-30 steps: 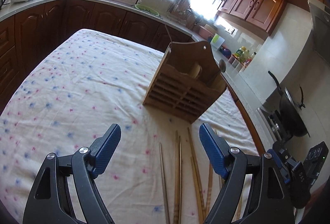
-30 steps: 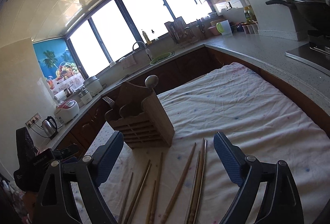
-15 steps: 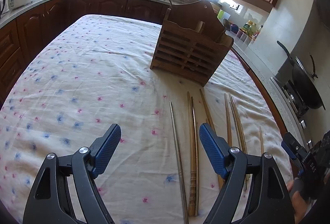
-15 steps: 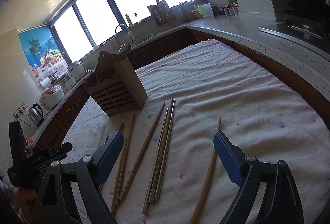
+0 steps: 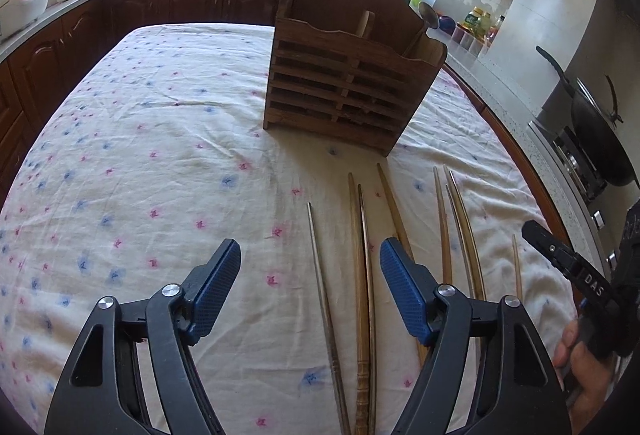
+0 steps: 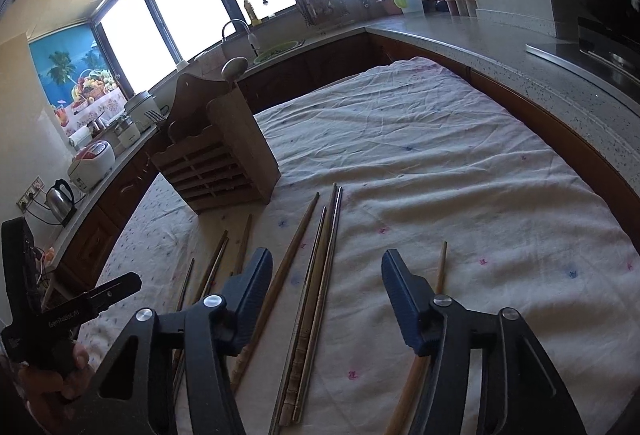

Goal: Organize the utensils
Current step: 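Move both tools back down to the chopsticks on the cloth, then grasp a chopstick with the left tool while the right tool grasps another chopstick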

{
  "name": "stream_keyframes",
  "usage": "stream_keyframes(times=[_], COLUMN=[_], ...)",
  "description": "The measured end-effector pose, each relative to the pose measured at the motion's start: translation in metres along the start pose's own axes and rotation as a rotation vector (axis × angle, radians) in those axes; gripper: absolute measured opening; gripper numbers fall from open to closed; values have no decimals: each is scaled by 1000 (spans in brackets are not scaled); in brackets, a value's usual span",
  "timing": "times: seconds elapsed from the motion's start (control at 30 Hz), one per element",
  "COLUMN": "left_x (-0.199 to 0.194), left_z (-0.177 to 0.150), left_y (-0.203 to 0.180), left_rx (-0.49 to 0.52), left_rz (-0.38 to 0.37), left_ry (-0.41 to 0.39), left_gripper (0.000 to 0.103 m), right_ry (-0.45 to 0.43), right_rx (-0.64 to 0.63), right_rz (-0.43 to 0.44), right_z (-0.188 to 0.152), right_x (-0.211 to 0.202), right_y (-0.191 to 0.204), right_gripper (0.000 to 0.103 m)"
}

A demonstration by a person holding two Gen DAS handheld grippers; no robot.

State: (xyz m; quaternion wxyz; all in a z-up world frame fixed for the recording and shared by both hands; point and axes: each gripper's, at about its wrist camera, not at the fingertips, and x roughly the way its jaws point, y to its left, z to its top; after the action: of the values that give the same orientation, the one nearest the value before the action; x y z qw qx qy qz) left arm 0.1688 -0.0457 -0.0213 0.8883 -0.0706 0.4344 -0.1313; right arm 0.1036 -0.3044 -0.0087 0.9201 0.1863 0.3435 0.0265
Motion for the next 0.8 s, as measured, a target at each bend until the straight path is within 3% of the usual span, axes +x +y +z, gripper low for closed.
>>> stream_keyframes(times=[0.07,0.13,0.37,0.63,0.8], left_x=[9,19,51,83,83], left_z=[6,12,28,34,32], left_y=[-3,-6,-15,-29,-33], left_rx=[15,25,55,130,164], left_rz=[-1,7,-1,12,23], left_ry=[16,37,92,169,144], left_gripper=[64,58,49,30,30], right_ry=[26,46,122,190,194], right_rx=[-1,-3,-8,-45,-63], right_rz=[-6,-15,-50,-93,-115], right_z=[7,13,30,35,39], right_x=[12,23,65,105,111], right_y=[-1,-1,-4,-2,-1], right_gripper=[39,32,23,14,7])
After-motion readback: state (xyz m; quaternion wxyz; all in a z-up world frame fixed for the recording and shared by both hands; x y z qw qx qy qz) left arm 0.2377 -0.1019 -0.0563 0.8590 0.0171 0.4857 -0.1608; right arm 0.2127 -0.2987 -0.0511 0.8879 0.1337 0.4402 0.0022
